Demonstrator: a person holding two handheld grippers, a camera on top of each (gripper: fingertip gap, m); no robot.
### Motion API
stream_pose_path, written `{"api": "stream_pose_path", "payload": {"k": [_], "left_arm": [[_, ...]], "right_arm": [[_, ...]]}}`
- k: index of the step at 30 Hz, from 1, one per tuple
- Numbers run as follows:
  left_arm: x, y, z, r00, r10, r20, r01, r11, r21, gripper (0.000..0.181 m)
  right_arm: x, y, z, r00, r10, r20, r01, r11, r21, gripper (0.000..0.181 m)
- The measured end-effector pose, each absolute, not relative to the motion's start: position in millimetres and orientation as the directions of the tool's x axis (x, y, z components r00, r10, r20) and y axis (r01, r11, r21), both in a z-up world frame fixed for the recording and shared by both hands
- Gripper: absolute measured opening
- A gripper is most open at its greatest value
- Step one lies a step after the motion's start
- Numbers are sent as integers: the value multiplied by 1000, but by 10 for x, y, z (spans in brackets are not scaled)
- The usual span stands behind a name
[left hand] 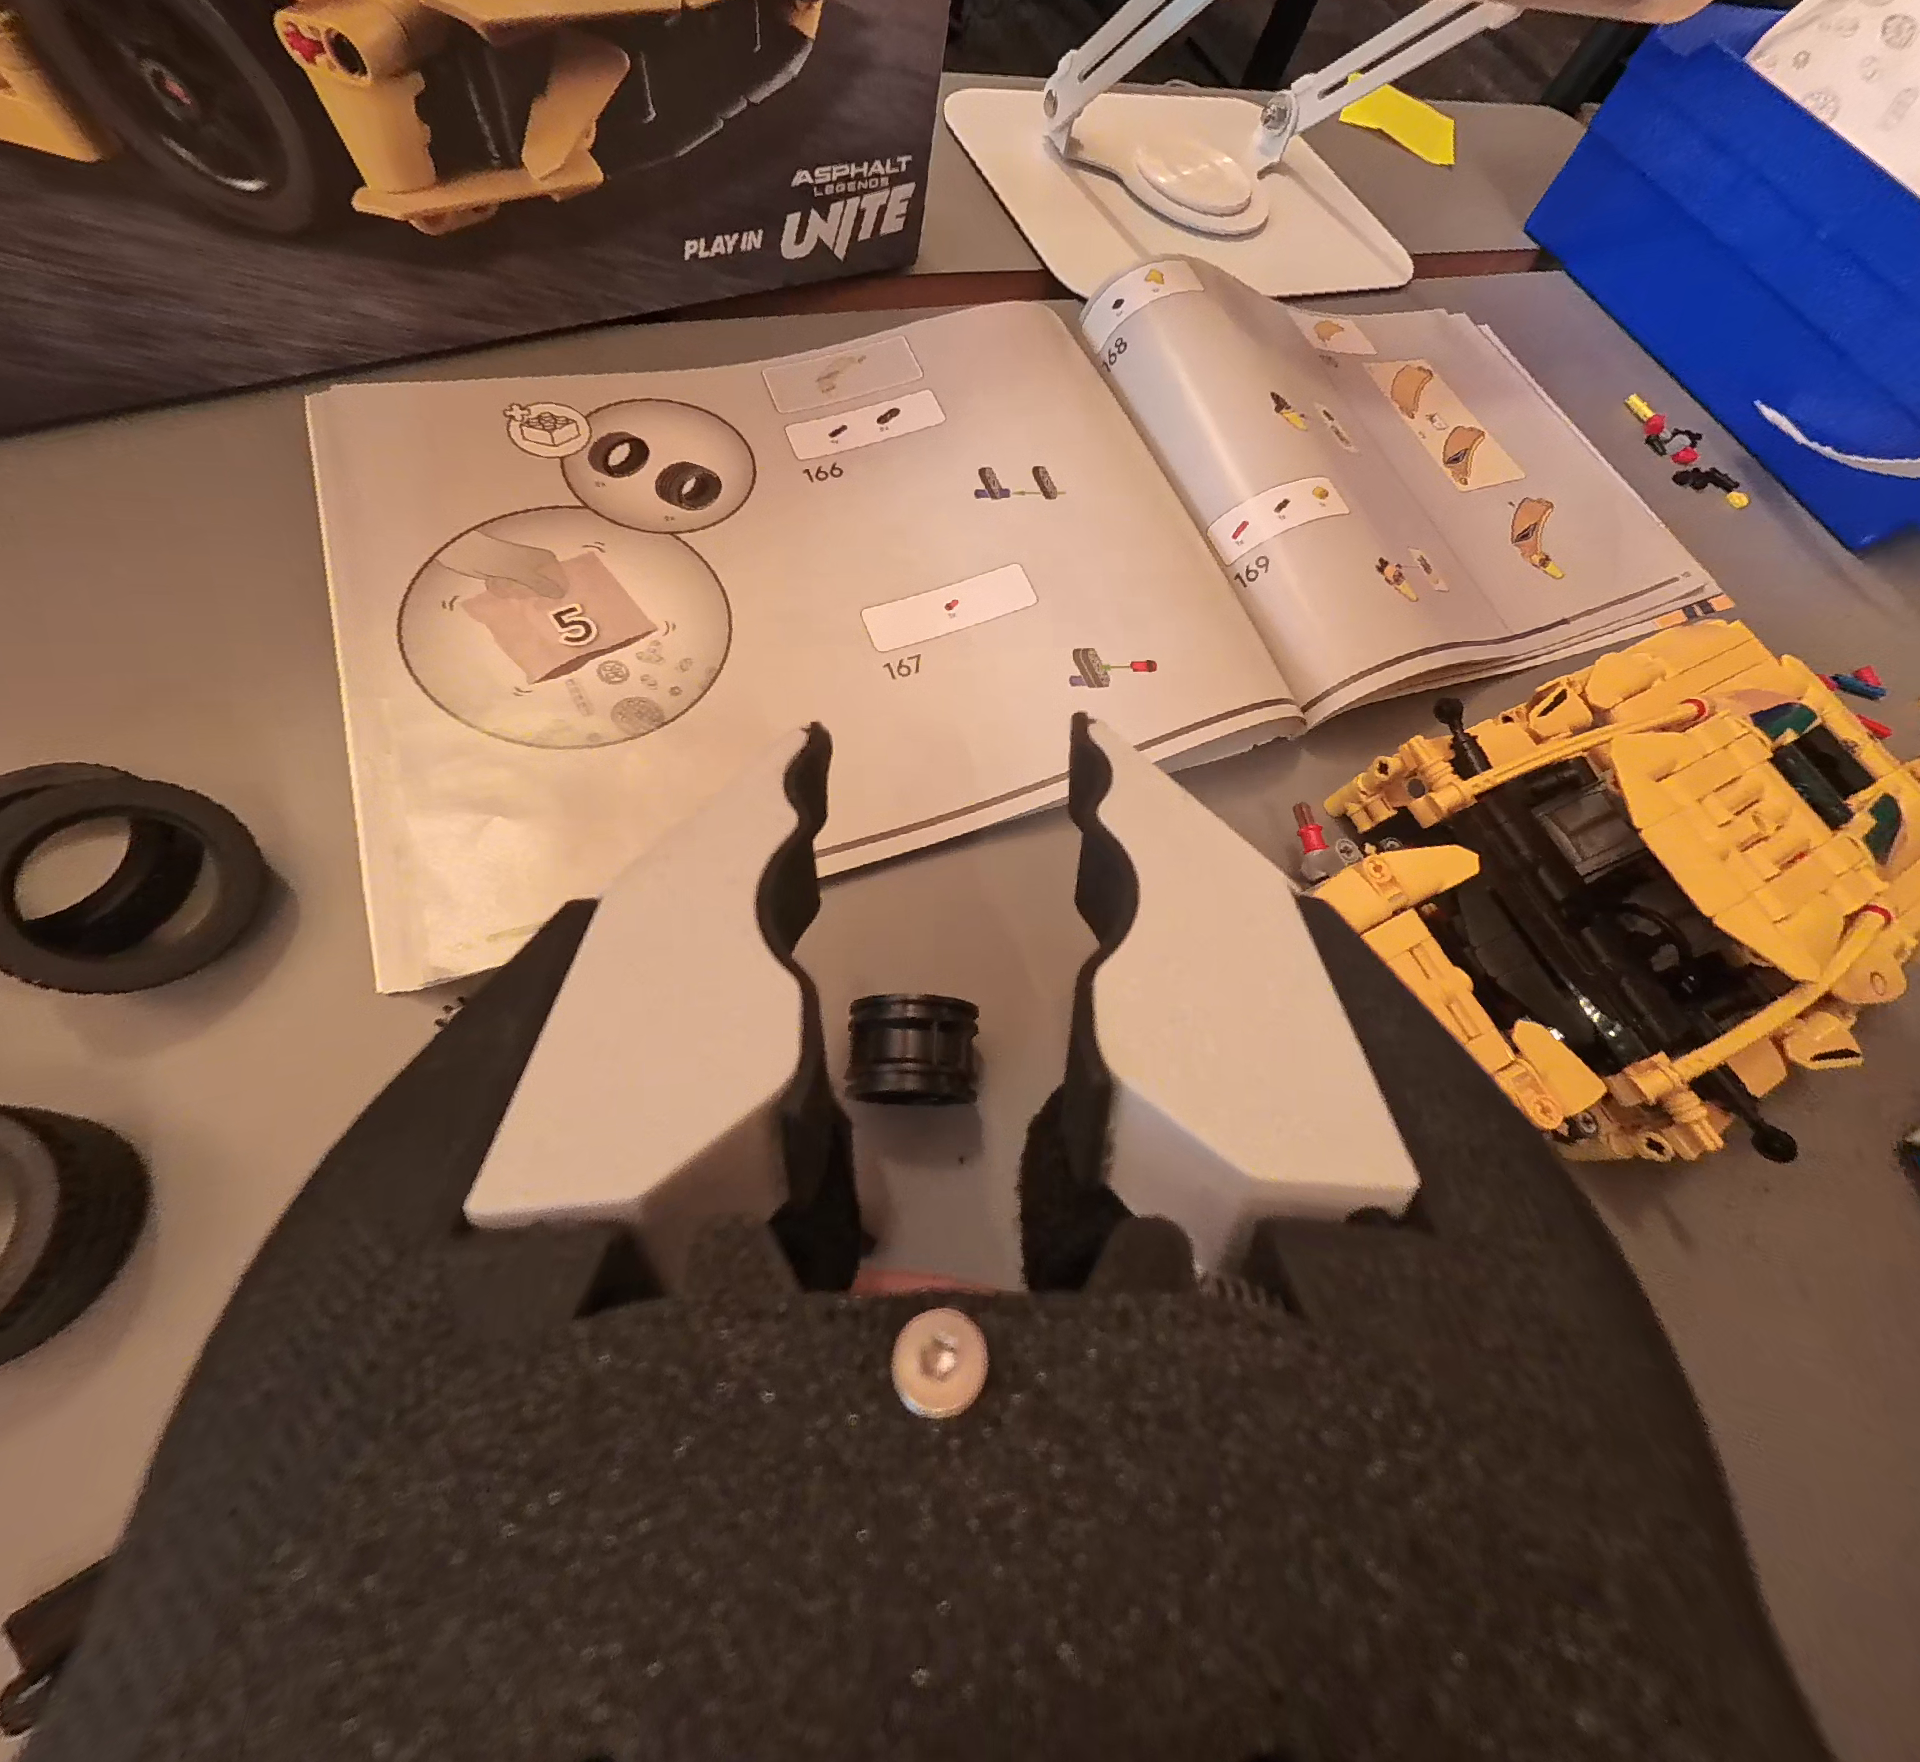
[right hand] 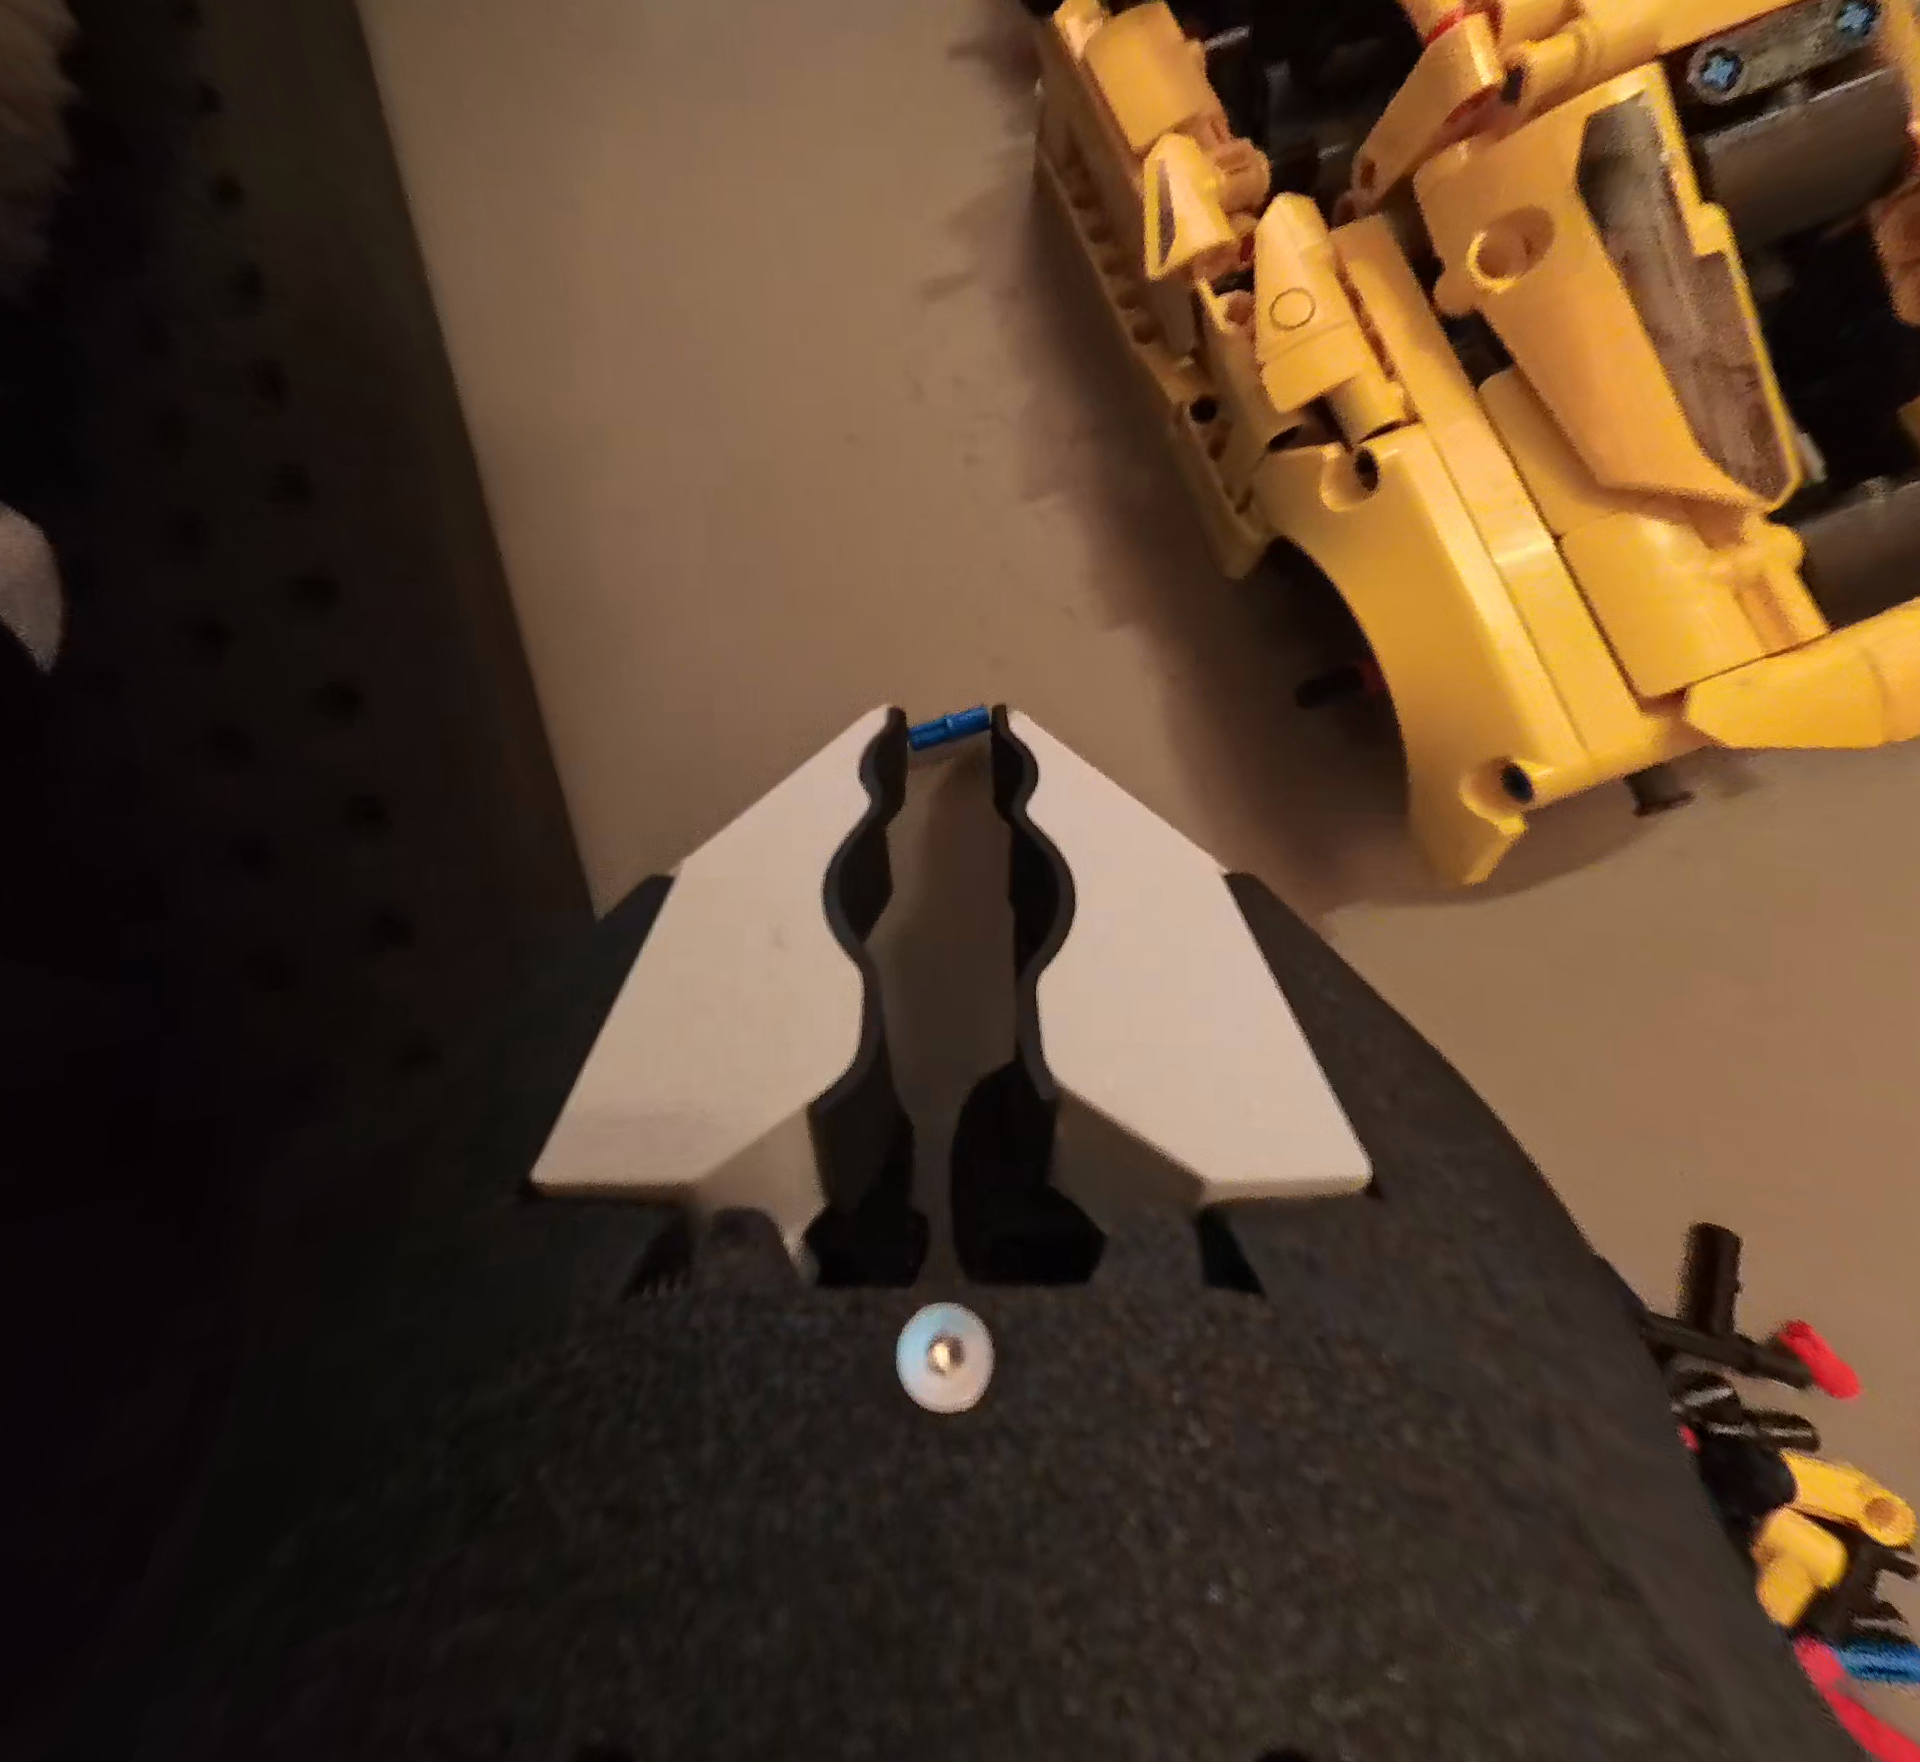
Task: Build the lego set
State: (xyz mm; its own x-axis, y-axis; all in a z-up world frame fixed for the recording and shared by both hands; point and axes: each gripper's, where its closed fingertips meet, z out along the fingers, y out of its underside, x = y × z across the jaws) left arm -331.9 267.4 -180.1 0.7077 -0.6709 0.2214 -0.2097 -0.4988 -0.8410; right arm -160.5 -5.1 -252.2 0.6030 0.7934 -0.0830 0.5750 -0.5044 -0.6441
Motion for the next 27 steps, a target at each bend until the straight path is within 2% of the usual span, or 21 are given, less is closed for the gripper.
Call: {"api": "stream_pose_path", "payload": {"k": [9, 12, 21, 27], "left_arm": [[-3310, 2665, -1799, 704, -673, 227, -208, -501, -840, 46], [-3304, 2661, -1797, 703, -674, 227, -209, -501, -840, 46], [-3282, 2659, -1814, 707, -677, 206, -226, -492, -841, 46], [-3284, 2656, -1798, 712, -676, 190, -230, -480, -847, 46]], "right_arm": [[-1626, -59, -2555, 614, 785, -78, 553, -499, -667, 15], [-1603, -77, -2499, 637, 764, -102, 519, -524, -675, 25], [-1205, -171, -1972, 792, 551, -262, 130, -572, -810, 25], [-769, -316, -2119, 910, 377, -174, 105, -614, -782, 27]]}}
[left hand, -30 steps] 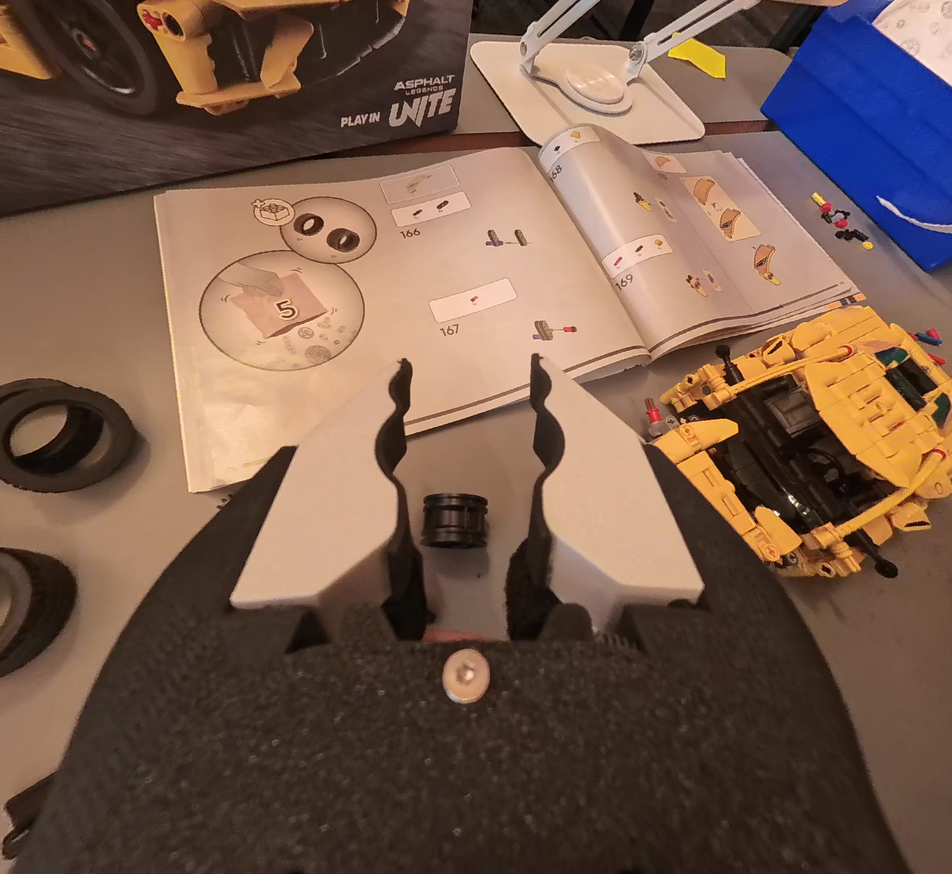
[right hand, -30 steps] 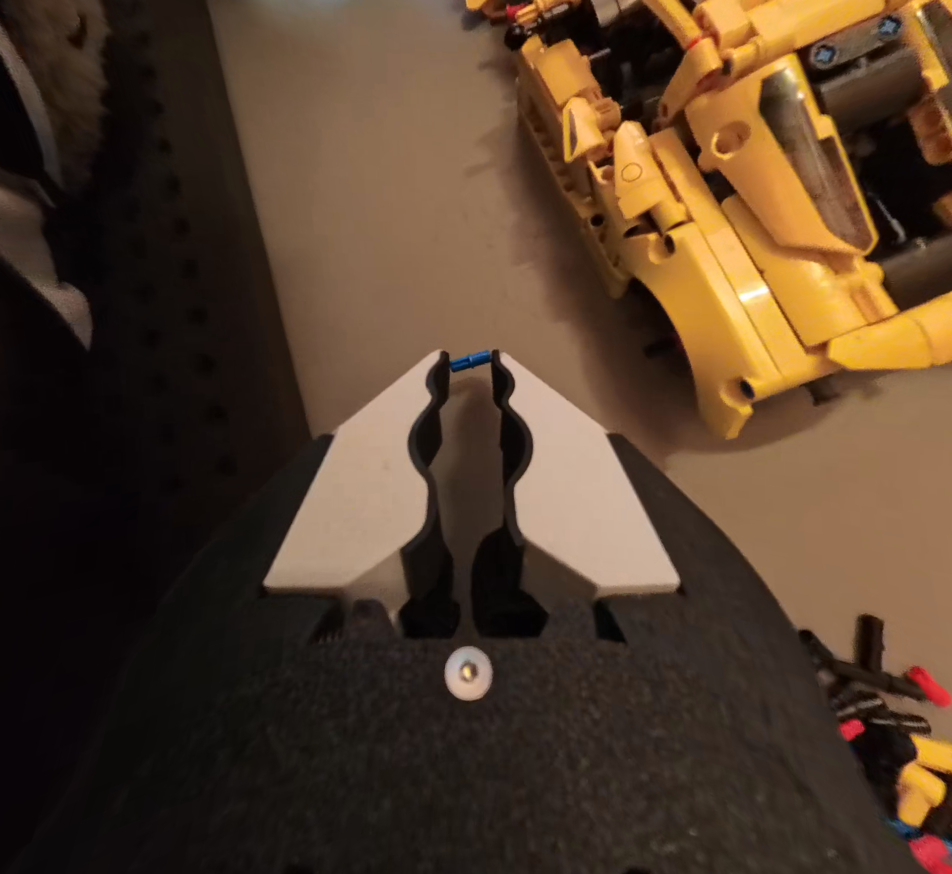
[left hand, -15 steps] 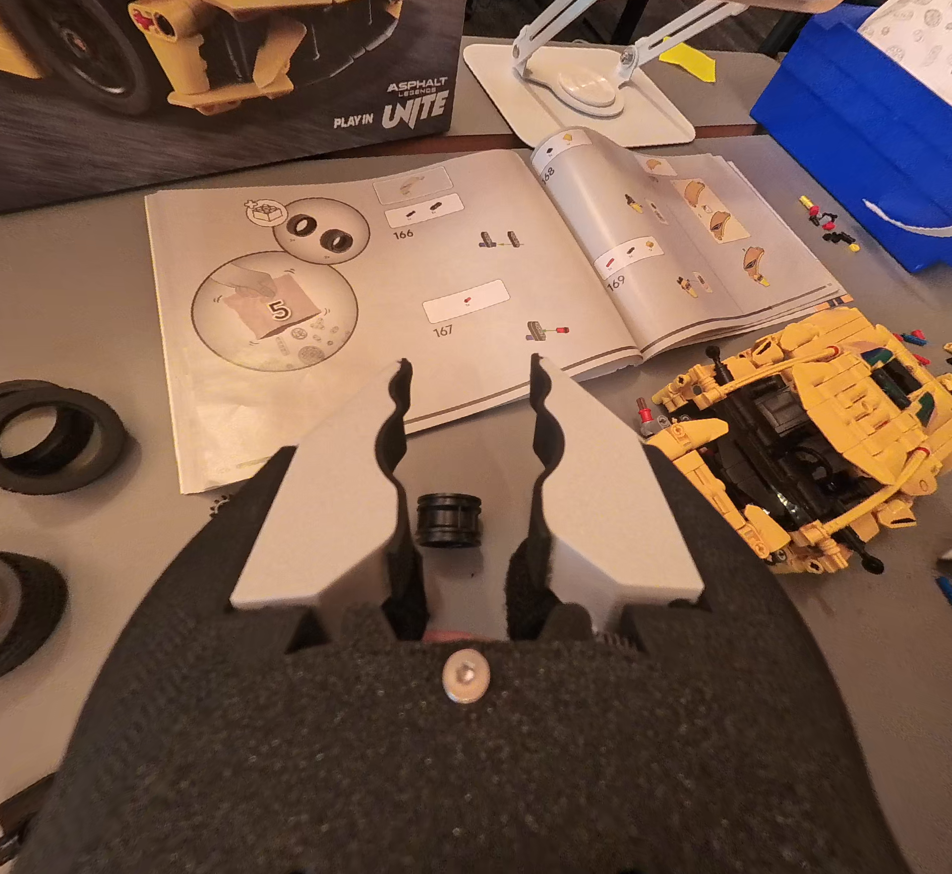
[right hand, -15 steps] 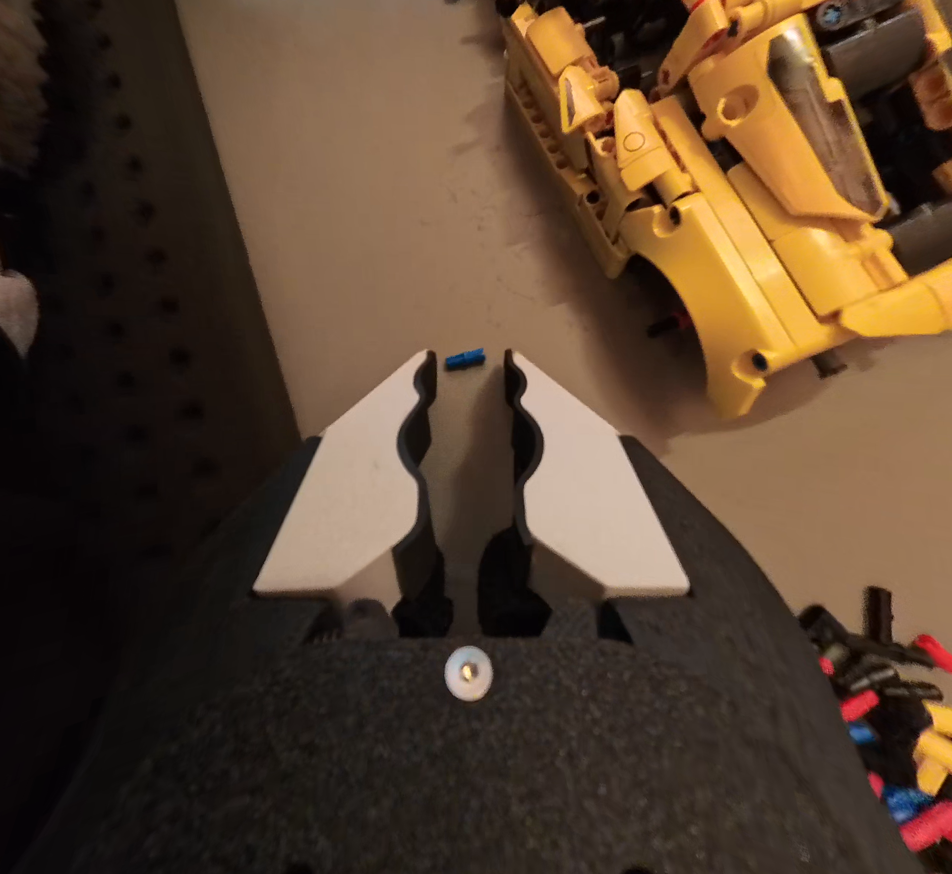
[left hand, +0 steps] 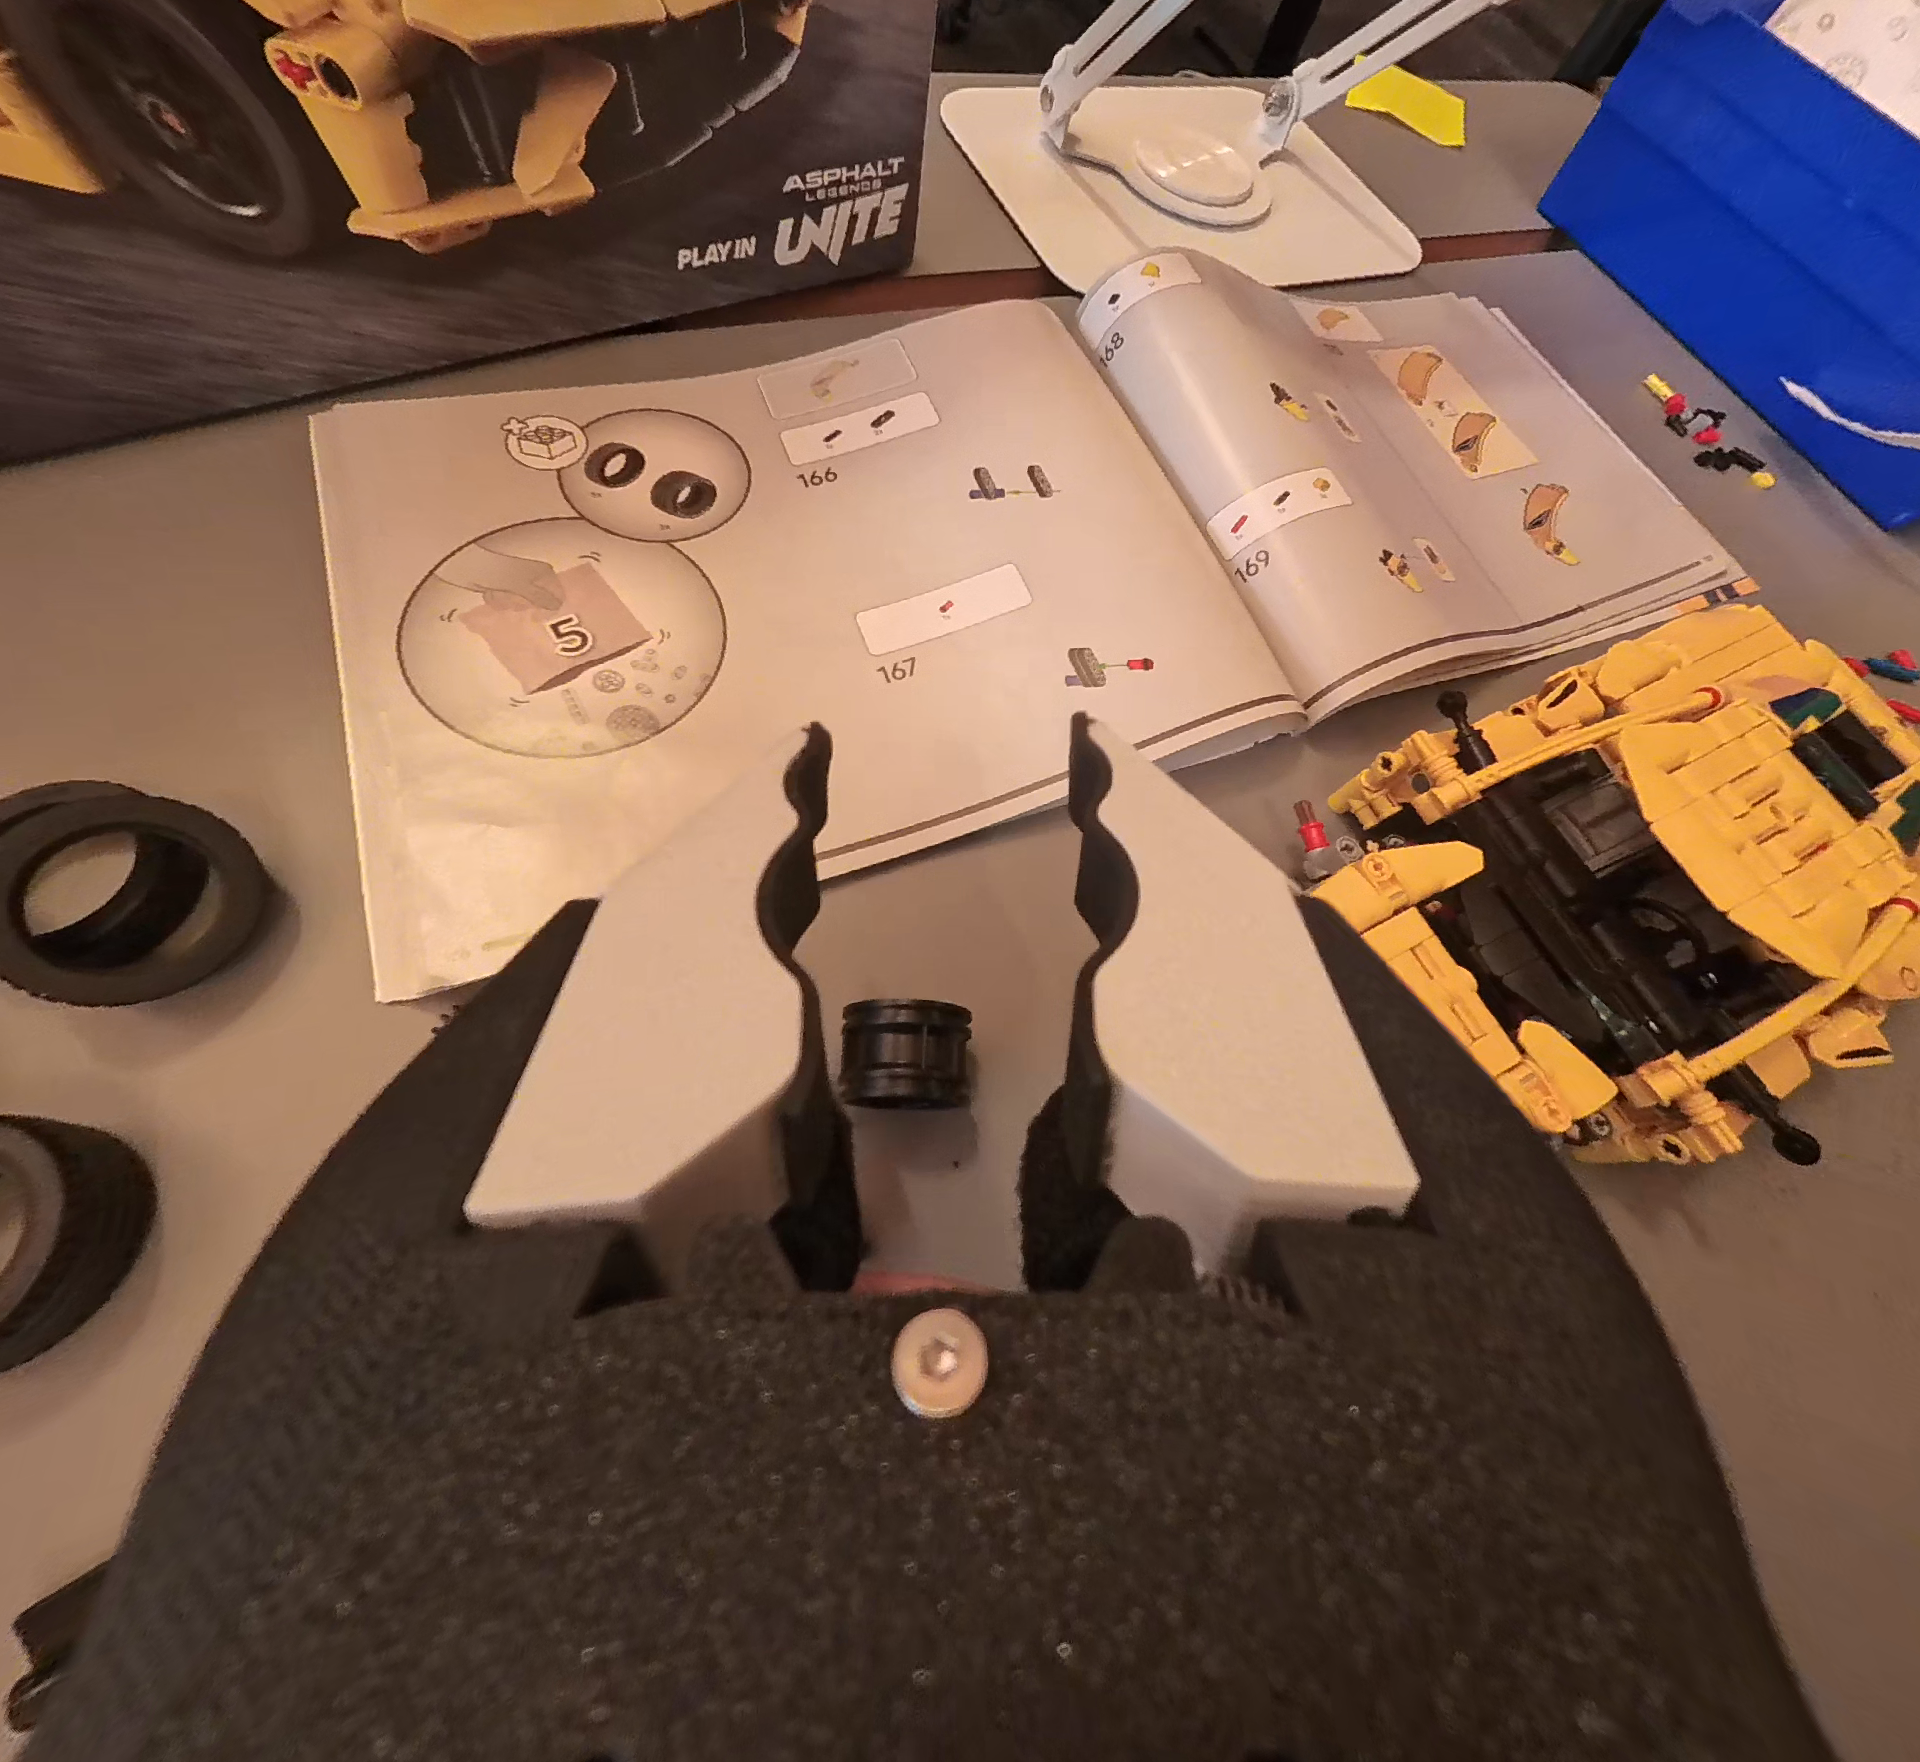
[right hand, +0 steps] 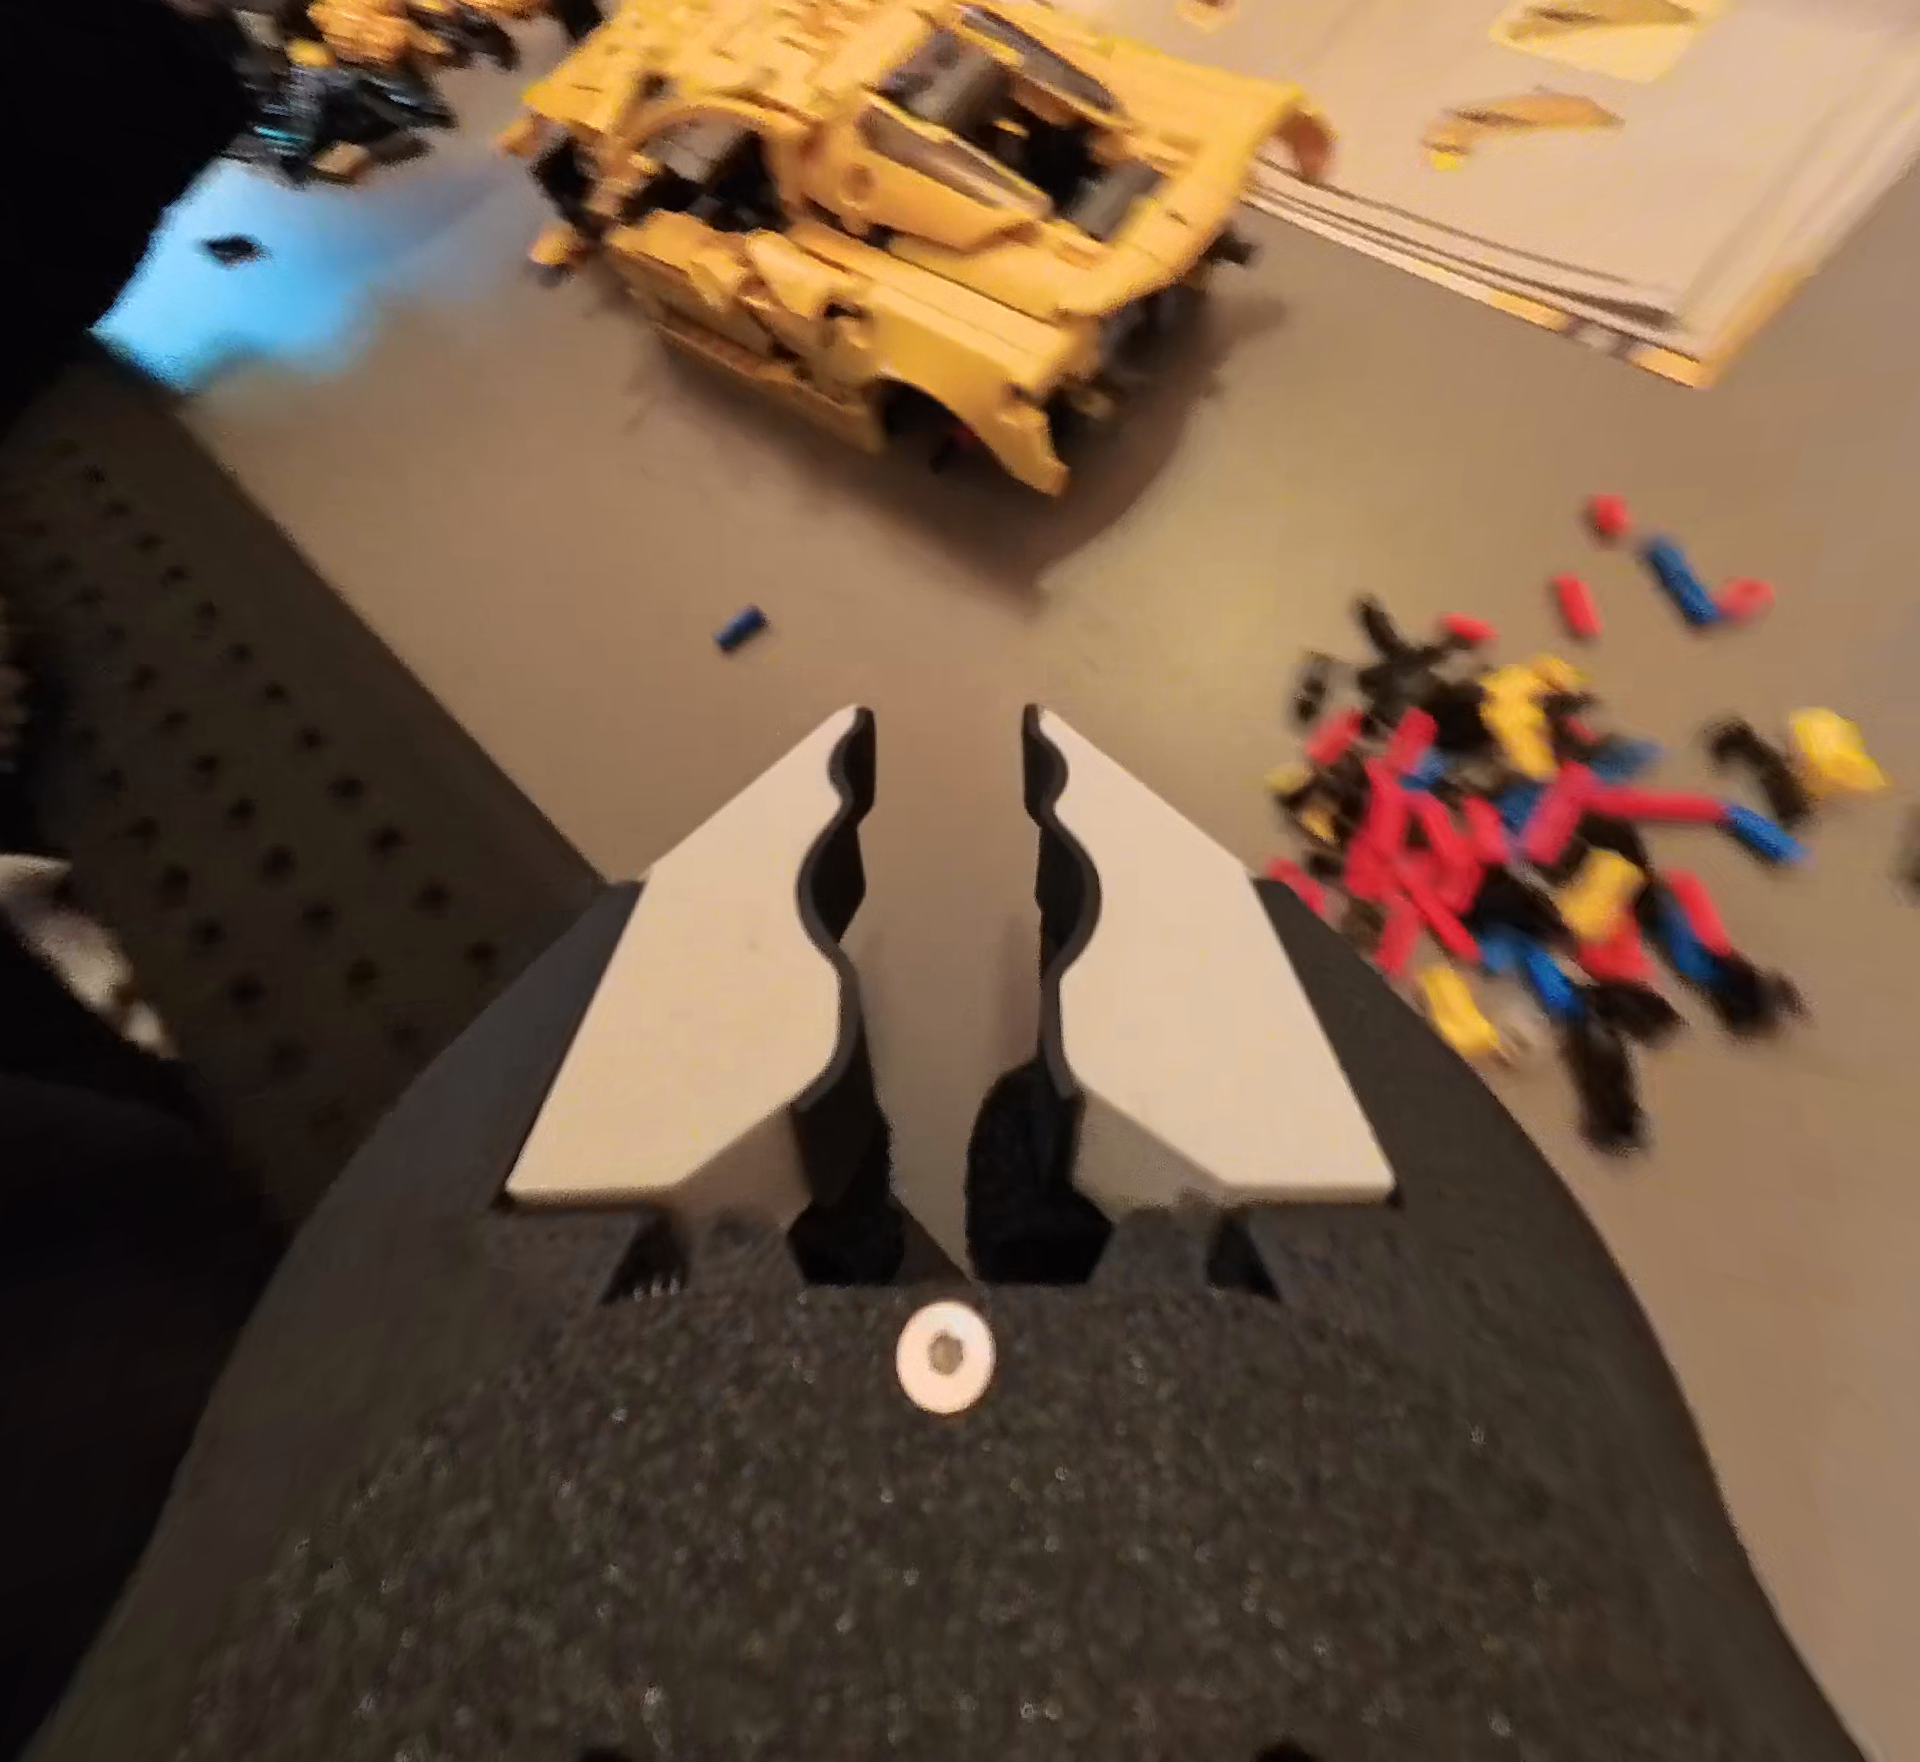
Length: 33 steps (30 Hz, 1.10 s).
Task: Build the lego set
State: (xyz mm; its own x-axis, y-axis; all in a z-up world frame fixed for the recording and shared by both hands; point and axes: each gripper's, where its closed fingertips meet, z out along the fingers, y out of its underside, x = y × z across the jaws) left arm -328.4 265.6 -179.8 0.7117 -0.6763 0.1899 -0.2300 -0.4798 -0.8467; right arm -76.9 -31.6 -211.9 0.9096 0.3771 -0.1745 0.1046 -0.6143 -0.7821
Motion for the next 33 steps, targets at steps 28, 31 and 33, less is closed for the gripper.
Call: {"api": "stream_pose_path", "payload": {"k": [28, 31, 33], "left_arm": [[-3242, 2623, -1827, 704, -690, 167, -258, -469, -845, 45], [-3231, 2619, -1847, 703, -692, 163, -267, -469, -842, 45], [-3225, 2617, -1860, 702, -694, 156, -275, -468, -840, 45]], "right_arm": [[558, -435, -2521, 985, 163, 59, 158, -702, -695, 11], [566, -436, -2509, 984, 174, 30, 144, -696, -703, 5], [558, -441, -2458, 984, 177, 17, 136, -689, -712, 5]]}}
